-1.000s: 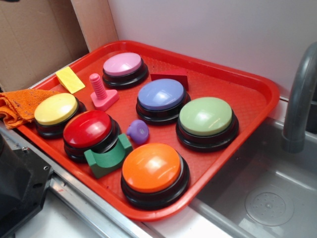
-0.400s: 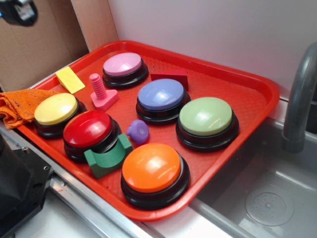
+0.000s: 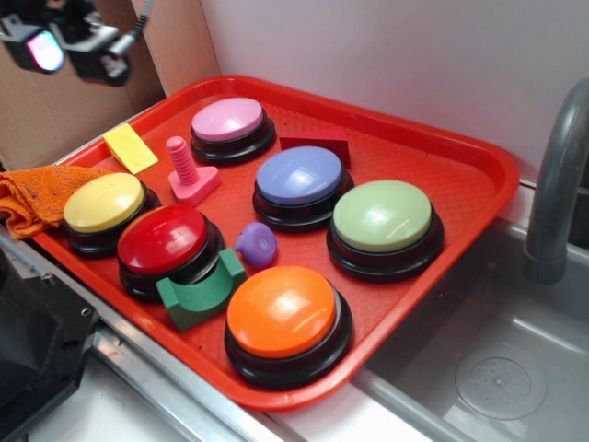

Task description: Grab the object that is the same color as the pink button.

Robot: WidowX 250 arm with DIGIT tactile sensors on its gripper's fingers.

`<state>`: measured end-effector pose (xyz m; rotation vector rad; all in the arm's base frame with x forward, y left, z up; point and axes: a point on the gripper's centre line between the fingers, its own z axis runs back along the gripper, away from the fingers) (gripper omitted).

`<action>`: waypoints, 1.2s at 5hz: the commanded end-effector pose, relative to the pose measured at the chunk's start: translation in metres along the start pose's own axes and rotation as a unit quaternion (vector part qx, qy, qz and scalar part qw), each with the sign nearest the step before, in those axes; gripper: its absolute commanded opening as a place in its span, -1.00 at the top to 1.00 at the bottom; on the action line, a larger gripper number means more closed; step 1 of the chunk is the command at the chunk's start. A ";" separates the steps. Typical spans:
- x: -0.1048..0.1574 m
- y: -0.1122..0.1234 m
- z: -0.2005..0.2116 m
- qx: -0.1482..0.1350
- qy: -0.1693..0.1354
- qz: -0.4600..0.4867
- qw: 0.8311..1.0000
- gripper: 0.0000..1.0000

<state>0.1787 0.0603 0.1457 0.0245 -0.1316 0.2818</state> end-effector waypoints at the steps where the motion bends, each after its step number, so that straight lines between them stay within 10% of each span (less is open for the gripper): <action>1: 0.036 -0.001 -0.047 0.007 -0.011 0.028 1.000 -1.00; 6: 0.031 -0.015 -0.106 0.018 0.020 0.035 0.999 -1.00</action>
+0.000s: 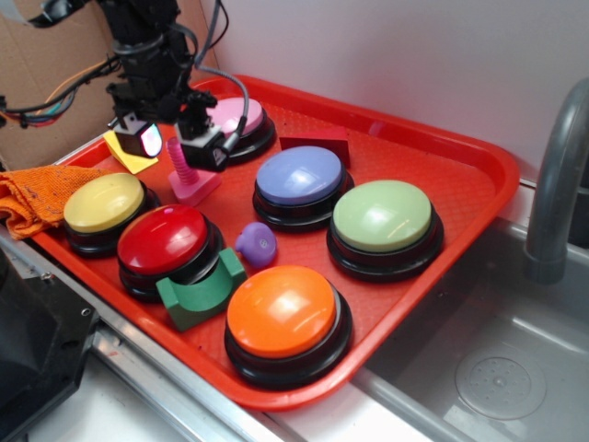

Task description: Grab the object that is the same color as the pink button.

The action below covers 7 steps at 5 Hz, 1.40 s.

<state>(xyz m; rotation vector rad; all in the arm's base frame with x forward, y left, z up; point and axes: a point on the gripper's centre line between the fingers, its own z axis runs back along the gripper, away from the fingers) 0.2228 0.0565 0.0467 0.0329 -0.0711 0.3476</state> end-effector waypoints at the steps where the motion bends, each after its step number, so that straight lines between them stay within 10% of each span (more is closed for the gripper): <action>1: 0.003 0.004 -0.004 0.016 -0.007 0.013 1.000 0.85; 4: 0.007 0.001 0.044 -0.019 -0.006 -0.025 0.999 1.00; 7: 0.005 -0.052 0.156 -0.073 -0.070 -0.093 0.991 1.00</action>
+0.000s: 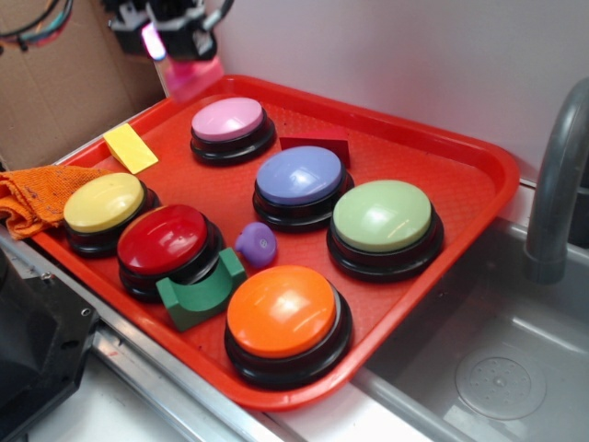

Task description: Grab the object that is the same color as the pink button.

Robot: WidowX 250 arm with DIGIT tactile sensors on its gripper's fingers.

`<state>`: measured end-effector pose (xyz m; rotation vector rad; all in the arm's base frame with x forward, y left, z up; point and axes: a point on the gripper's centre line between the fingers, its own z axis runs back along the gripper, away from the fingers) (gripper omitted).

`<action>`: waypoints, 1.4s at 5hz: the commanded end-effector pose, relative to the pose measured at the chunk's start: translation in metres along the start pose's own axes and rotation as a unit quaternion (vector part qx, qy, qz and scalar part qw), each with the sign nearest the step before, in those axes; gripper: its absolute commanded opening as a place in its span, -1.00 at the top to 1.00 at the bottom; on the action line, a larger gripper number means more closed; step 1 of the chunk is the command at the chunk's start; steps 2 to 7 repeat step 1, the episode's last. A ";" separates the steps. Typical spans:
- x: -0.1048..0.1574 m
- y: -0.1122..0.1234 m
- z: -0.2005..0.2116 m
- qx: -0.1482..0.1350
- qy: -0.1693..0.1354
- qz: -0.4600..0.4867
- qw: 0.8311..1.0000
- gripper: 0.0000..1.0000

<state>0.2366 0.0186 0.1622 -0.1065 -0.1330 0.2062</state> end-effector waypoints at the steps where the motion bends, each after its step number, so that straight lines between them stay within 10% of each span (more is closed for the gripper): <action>1: -0.004 -0.028 0.030 -0.010 -0.053 -0.035 0.998 1.00; 7: -0.004 -0.028 0.030 -0.010 -0.053 -0.035 0.998 1.00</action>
